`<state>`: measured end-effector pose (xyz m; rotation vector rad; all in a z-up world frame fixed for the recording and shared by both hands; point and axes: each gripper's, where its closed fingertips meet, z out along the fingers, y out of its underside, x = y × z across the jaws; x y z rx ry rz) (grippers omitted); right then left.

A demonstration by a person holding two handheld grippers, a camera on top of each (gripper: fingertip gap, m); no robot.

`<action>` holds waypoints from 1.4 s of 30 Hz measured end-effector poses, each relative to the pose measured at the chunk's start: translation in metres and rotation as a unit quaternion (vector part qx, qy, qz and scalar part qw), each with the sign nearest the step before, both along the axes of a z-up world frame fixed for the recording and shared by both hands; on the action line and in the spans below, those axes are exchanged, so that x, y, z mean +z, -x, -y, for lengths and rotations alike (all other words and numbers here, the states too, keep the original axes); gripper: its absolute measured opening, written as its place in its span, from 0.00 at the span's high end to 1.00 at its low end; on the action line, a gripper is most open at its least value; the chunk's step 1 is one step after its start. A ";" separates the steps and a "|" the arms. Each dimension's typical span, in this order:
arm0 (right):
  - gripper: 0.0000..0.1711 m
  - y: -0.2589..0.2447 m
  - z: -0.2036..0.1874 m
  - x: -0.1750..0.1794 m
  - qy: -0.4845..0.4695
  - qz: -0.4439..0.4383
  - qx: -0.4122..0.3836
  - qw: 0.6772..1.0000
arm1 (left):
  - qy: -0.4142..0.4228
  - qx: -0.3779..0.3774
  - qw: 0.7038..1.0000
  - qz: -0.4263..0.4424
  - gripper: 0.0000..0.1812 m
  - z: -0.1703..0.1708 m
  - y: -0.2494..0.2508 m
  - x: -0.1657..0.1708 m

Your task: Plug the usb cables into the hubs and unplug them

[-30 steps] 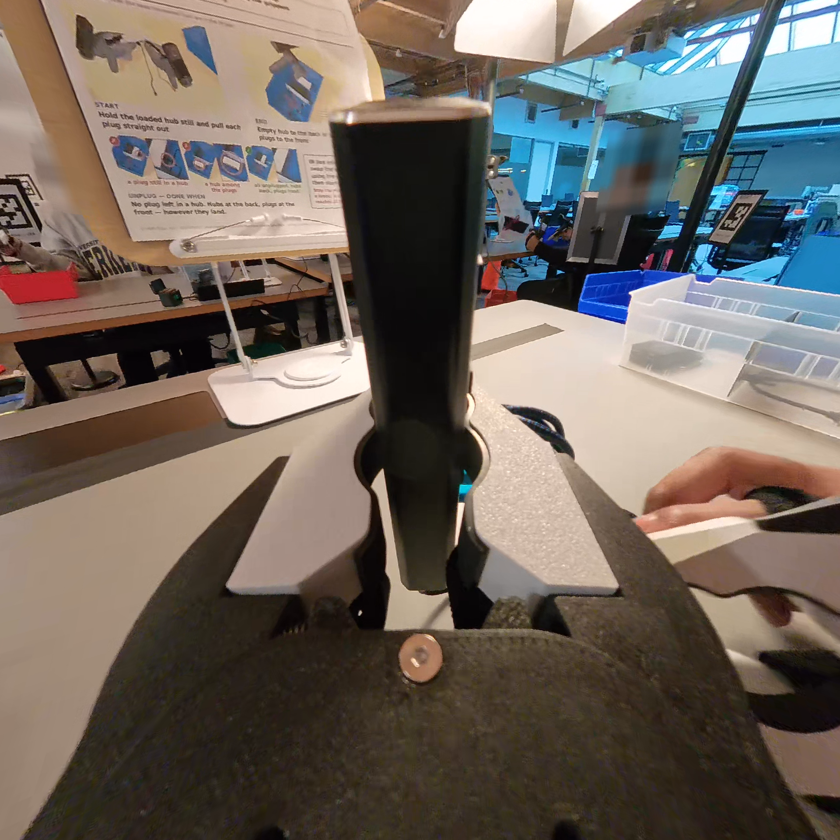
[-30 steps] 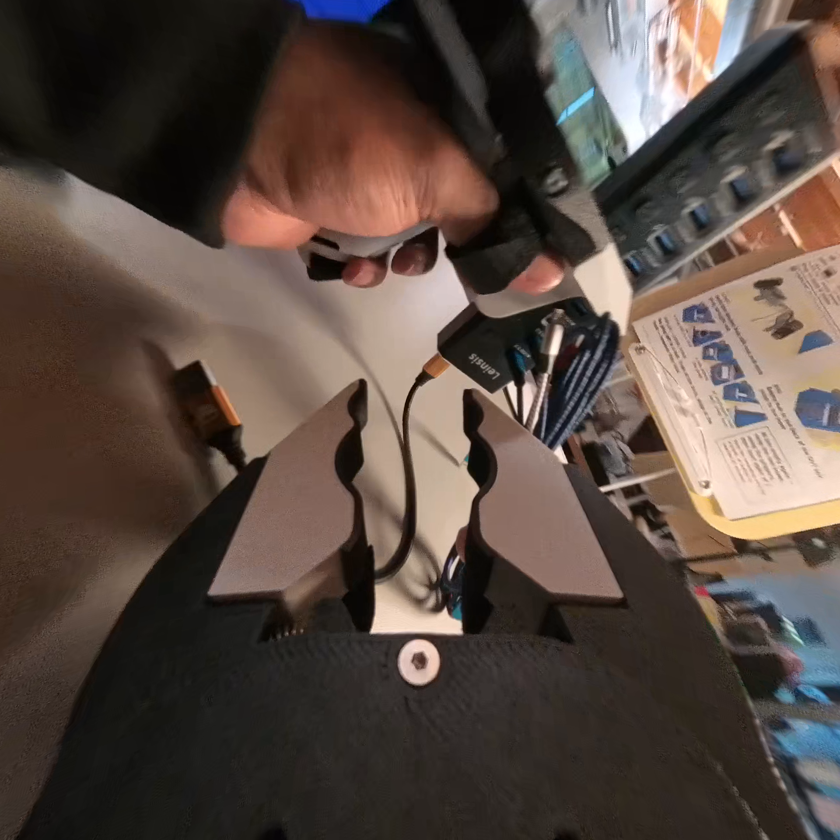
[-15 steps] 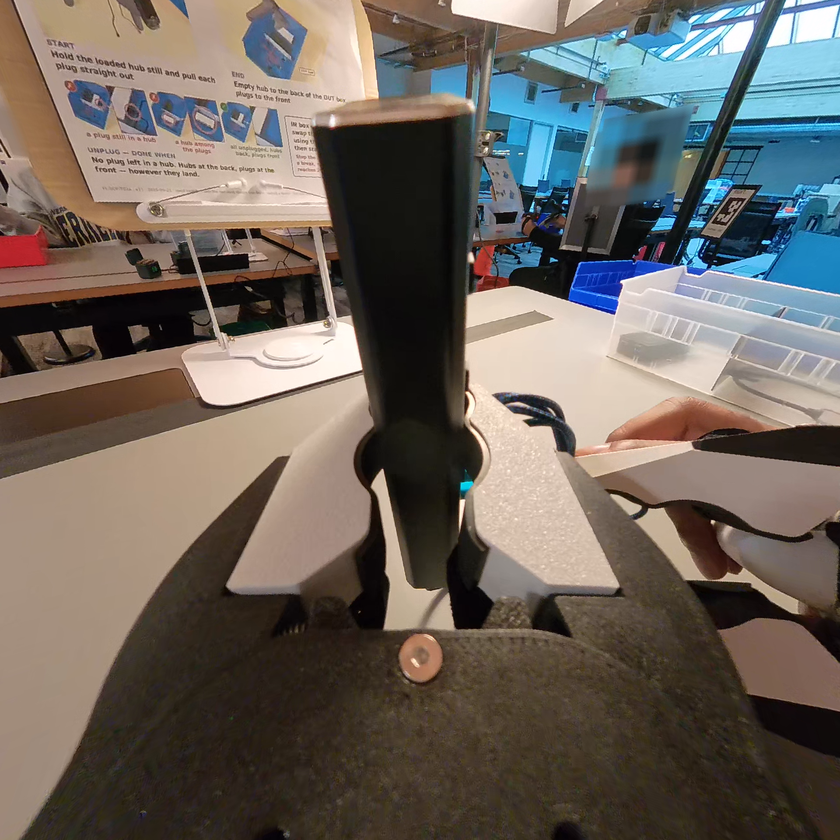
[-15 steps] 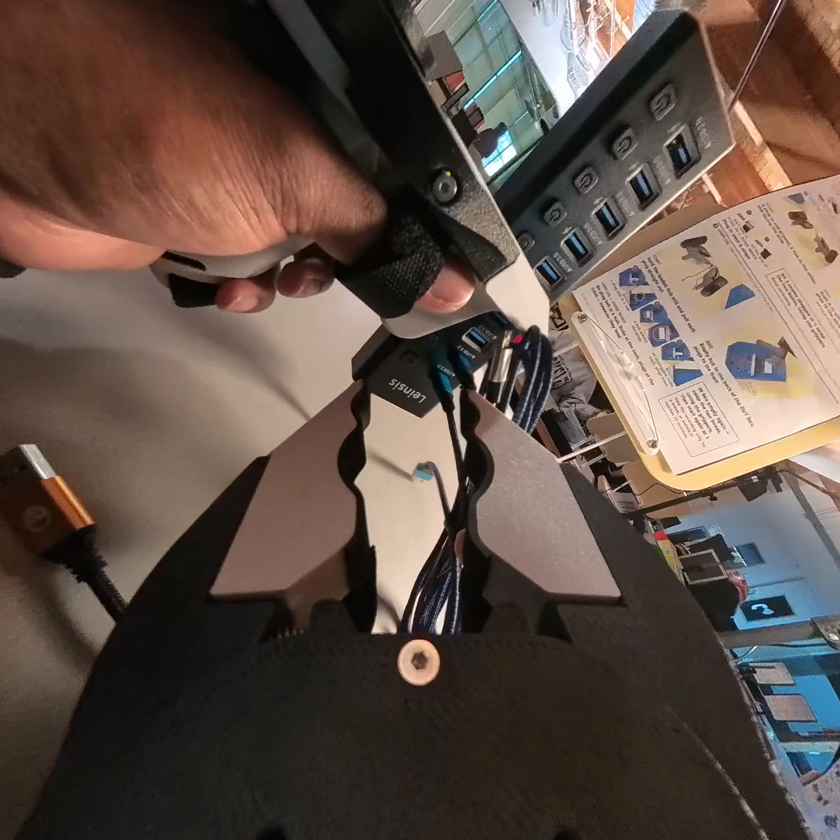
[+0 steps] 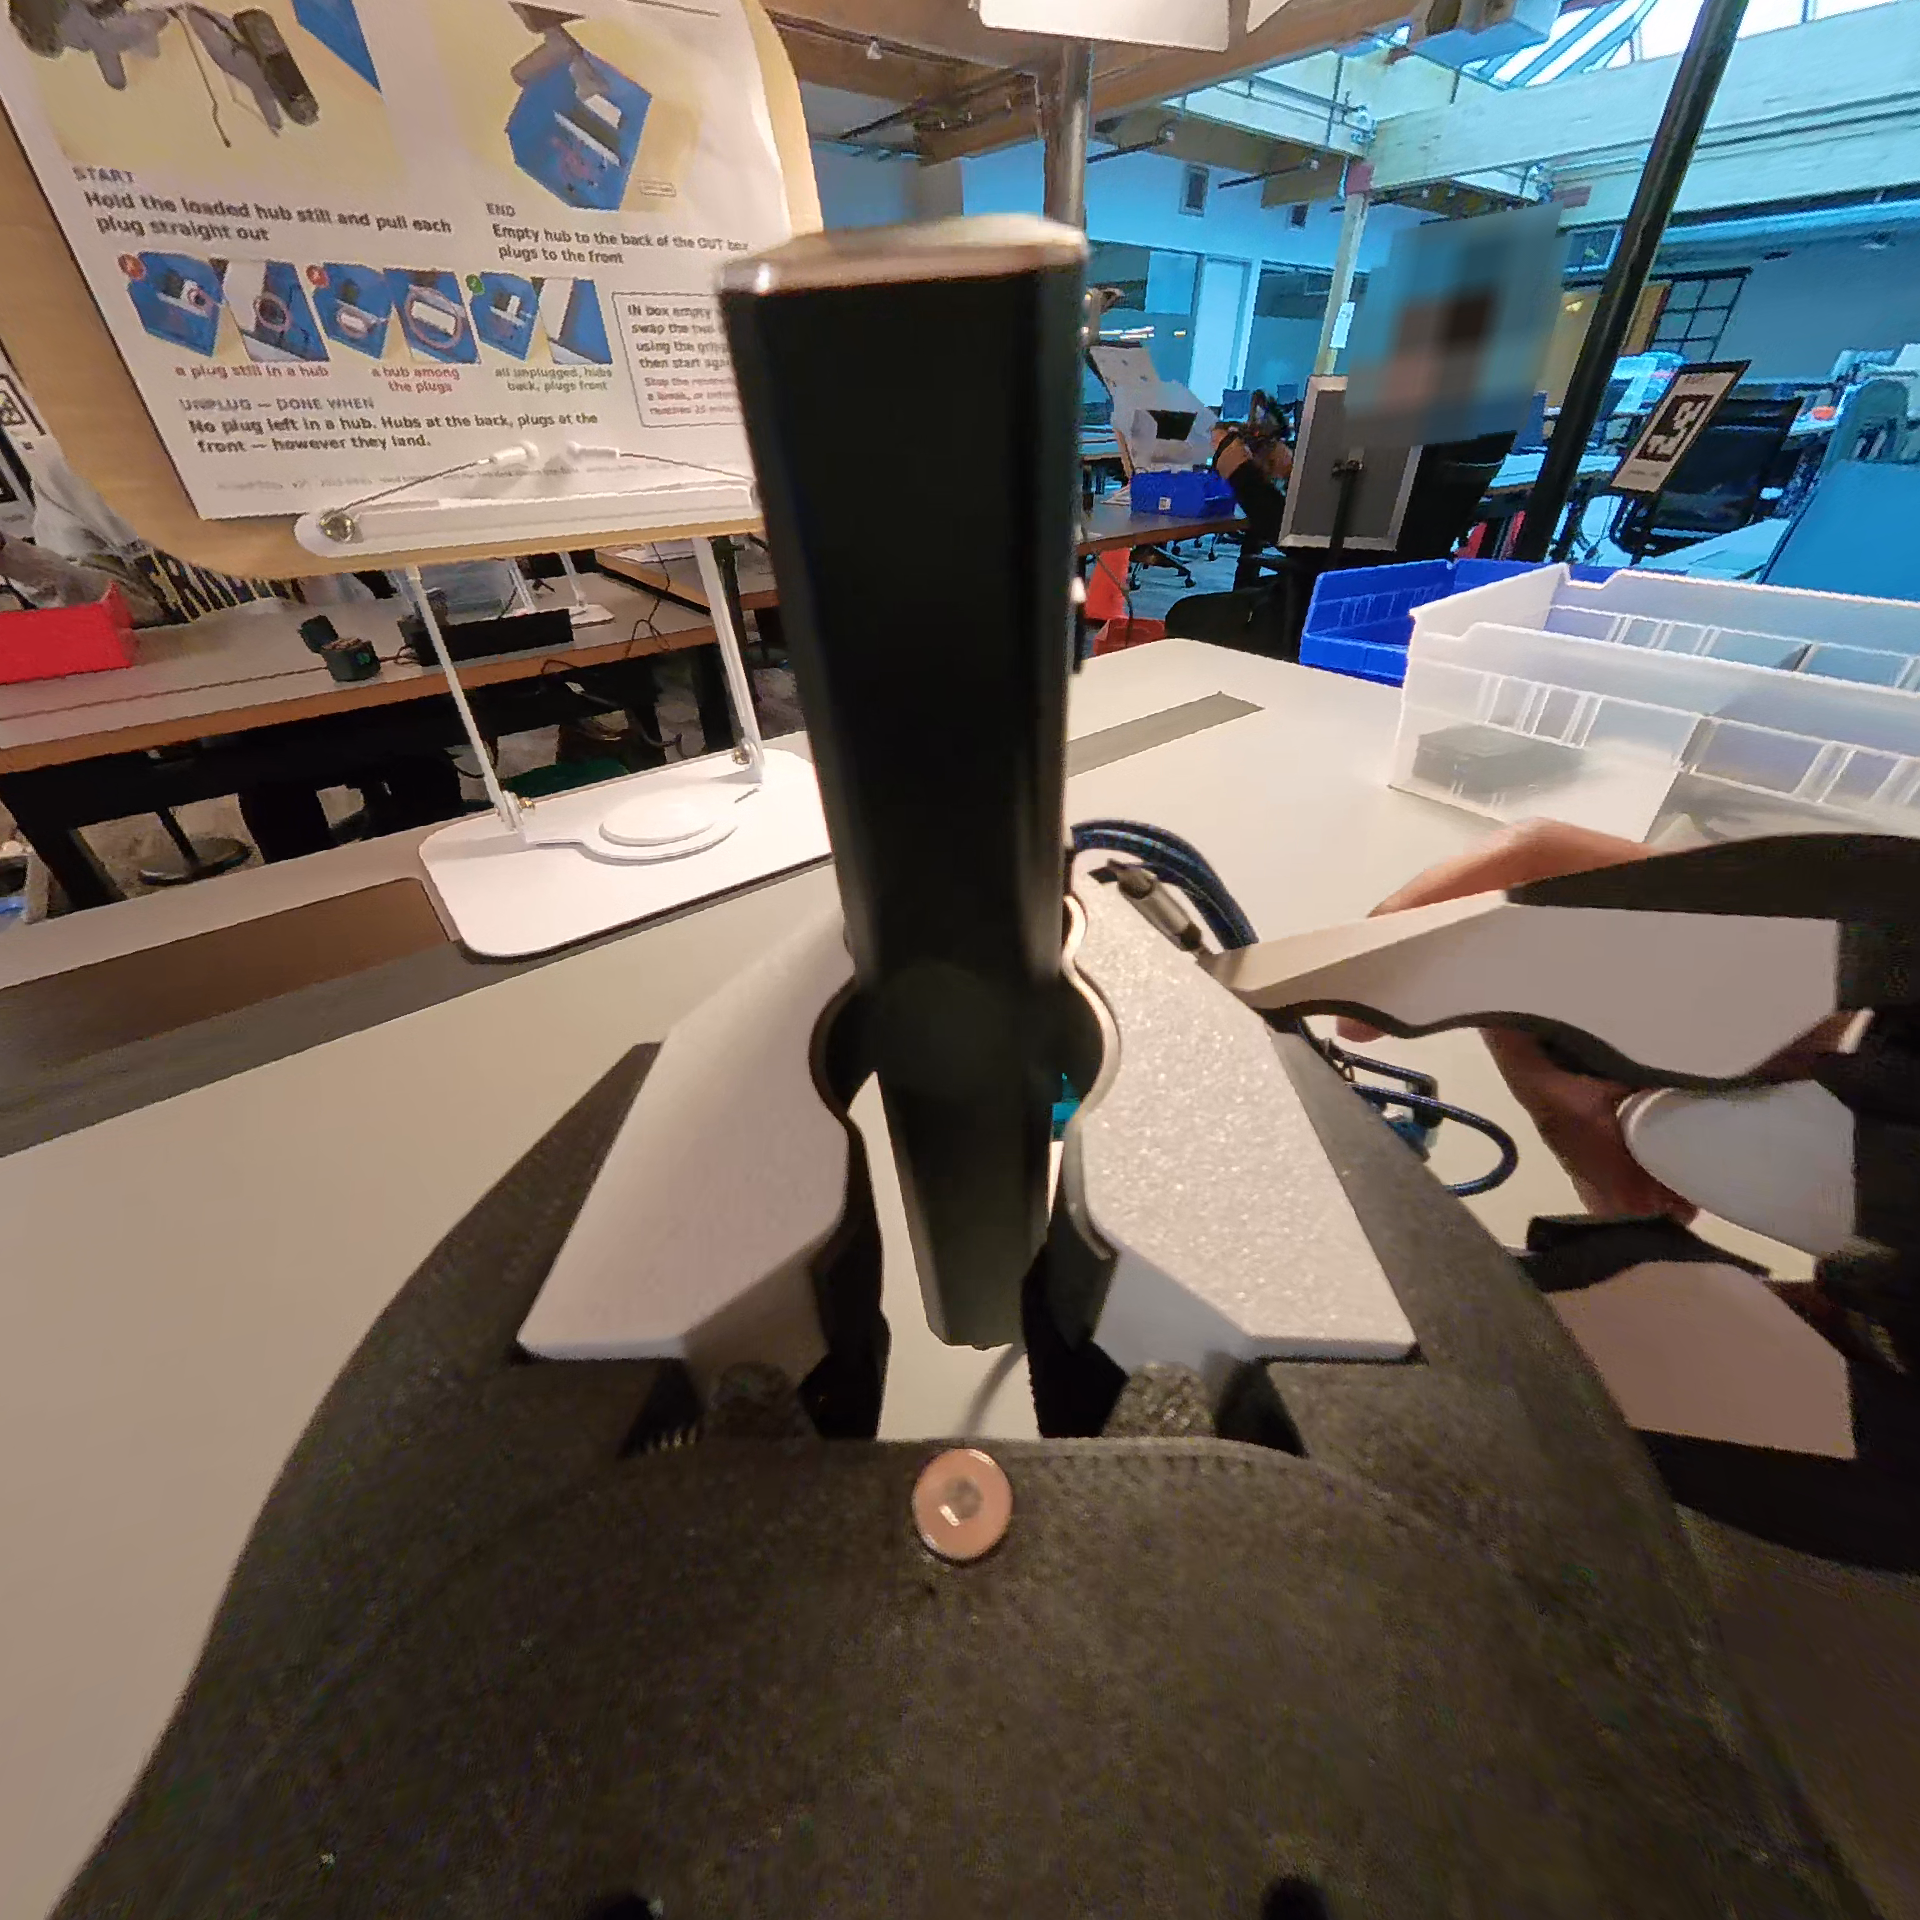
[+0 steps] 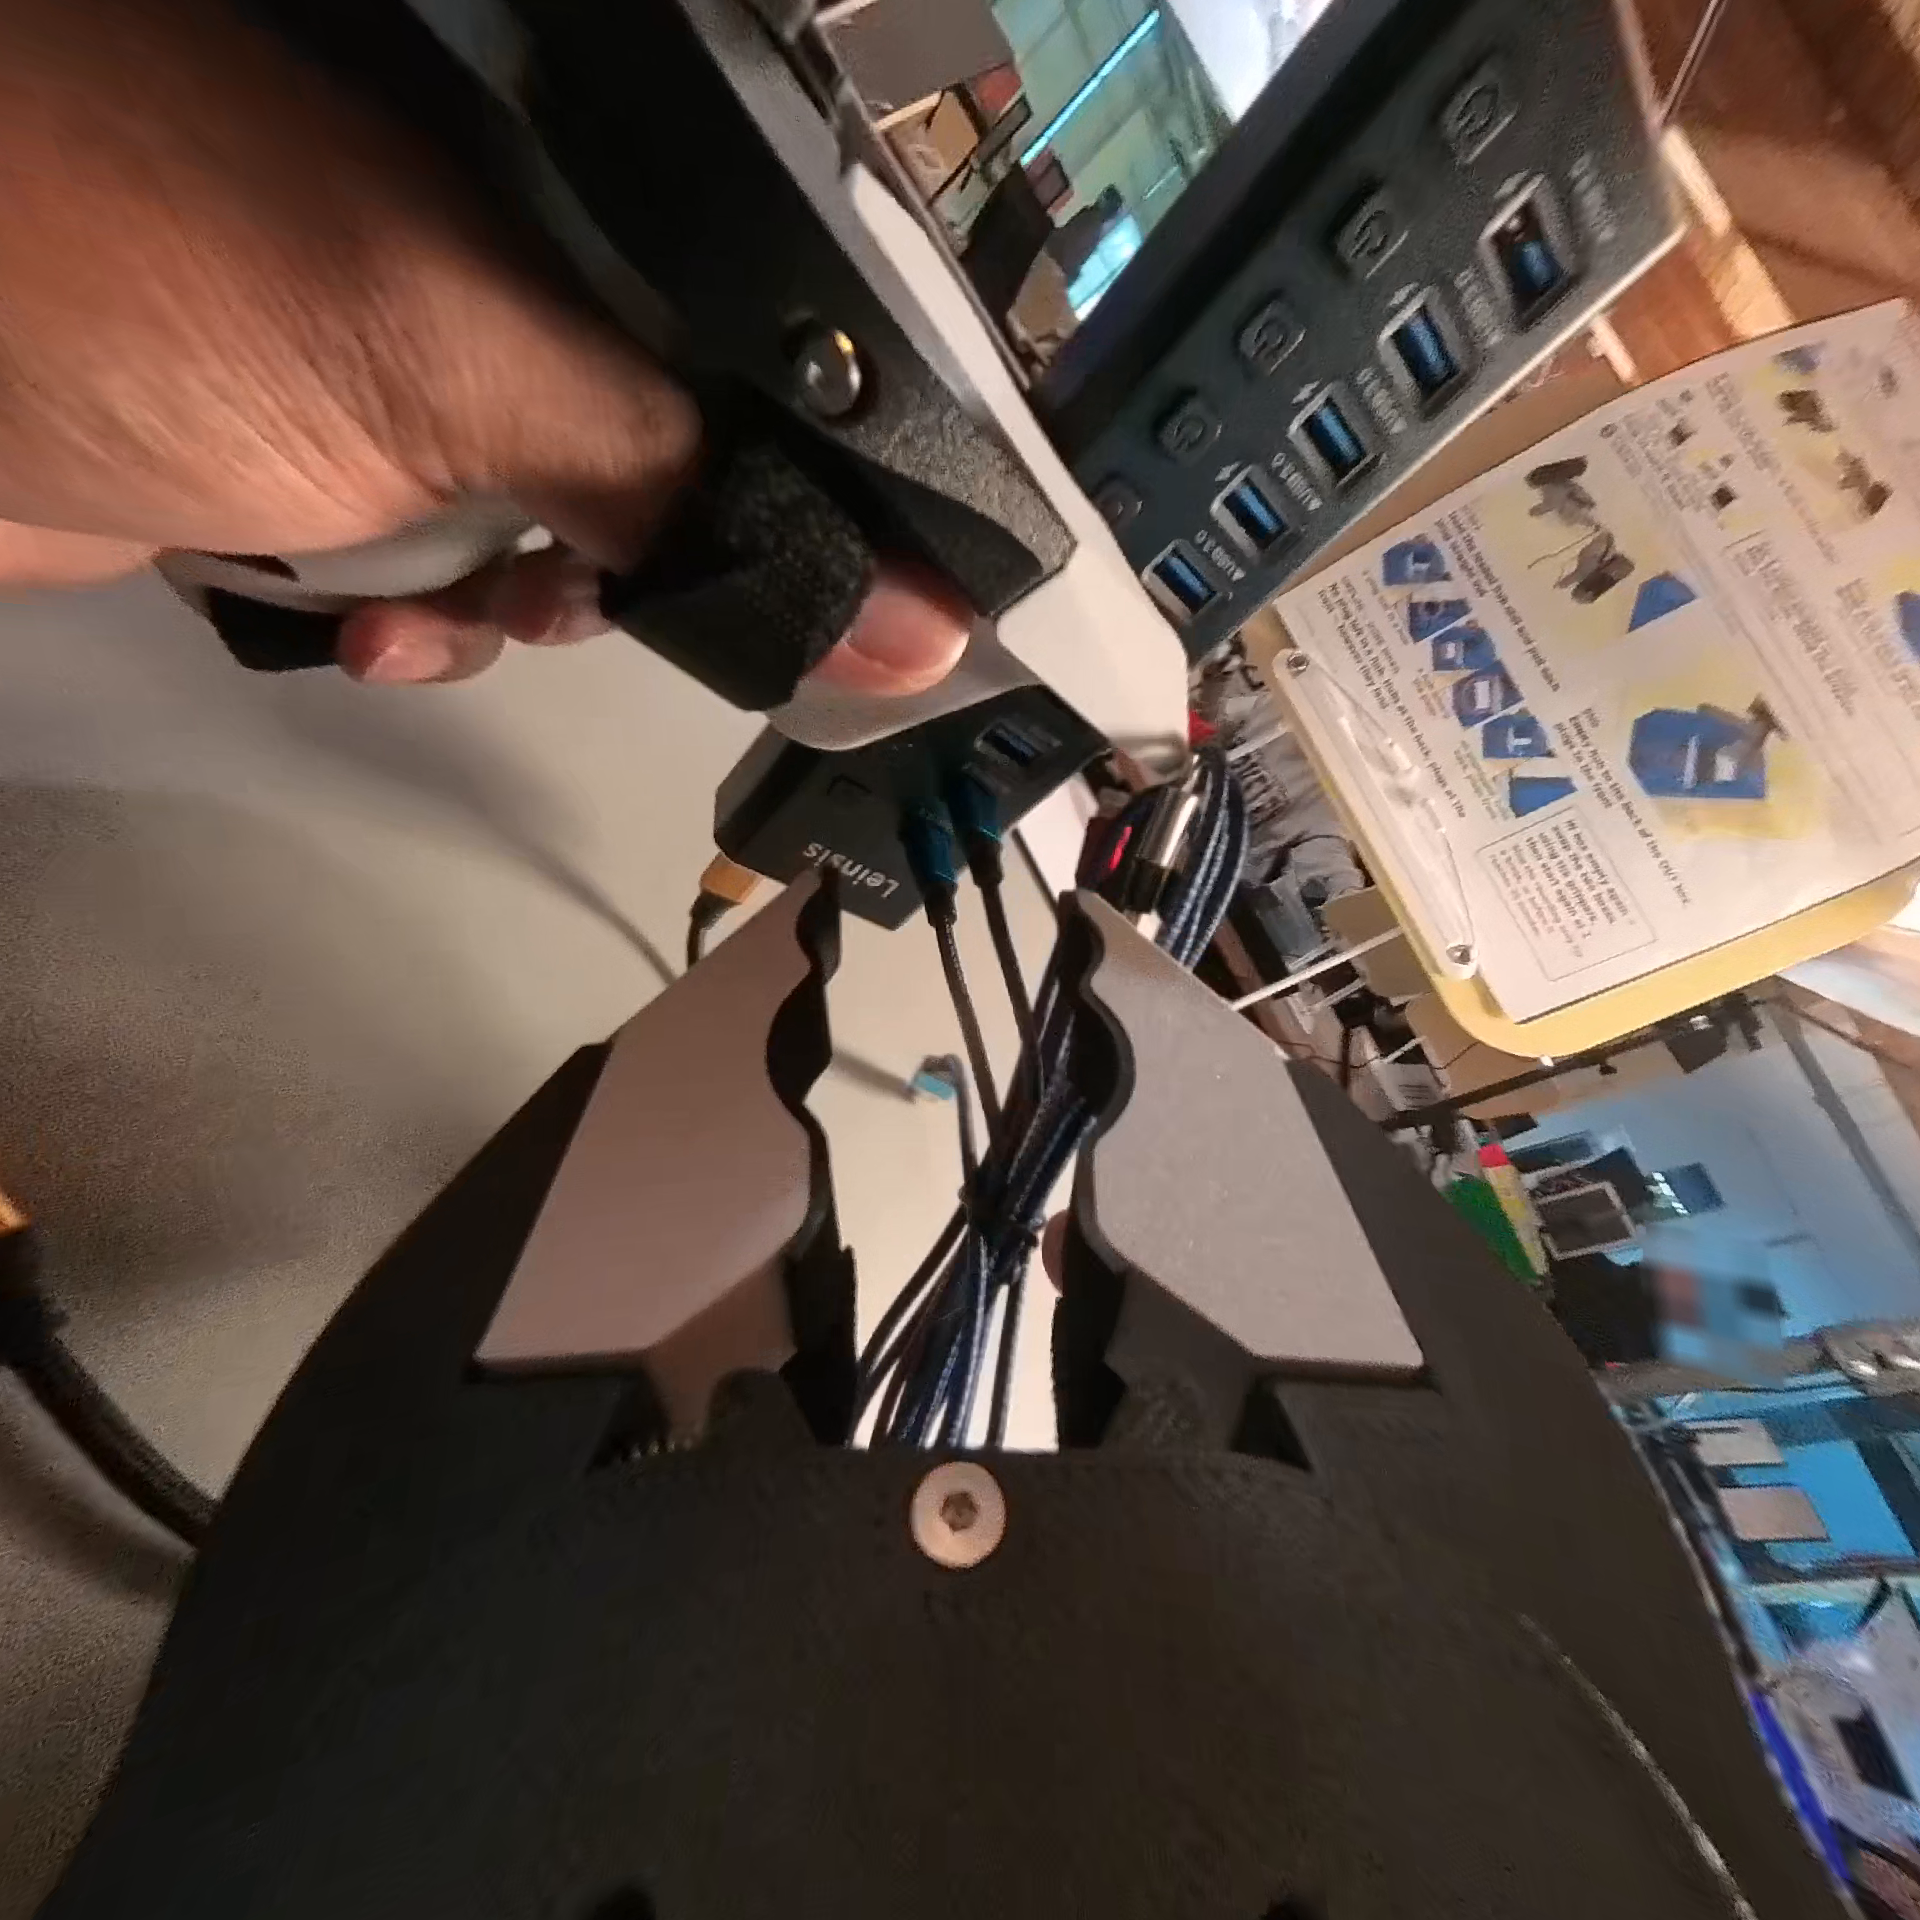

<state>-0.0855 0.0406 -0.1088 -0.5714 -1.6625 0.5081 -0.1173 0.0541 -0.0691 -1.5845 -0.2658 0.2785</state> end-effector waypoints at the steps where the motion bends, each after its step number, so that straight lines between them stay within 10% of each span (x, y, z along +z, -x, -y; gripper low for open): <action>1: 0.76 0.000 0.000 -0.001 0.006 0.008 0.006 1.000 | 0.003 -0.002 1.000 -0.007 0.83 -0.001 -0.002 0.000; 15: 0.99 -0.009 -0.007 0.004 0.026 0.032 0.013 0.999 | 0.007 -0.035 0.994 -0.107 0.84 -0.006 -0.024 0.010; 35: 1.00 -0.028 0.002 0.008 0.021 0.026 0.033 0.999 | 0.079 0.022 0.981 -0.177 0.82 -0.003 -0.001 0.003; 42: 0.98 -0.034 -0.010 -0.010 -0.007 0.059 0.045 0.997 | 0.005 0.028 0.999 -0.045 0.83 0.029 0.041 0.011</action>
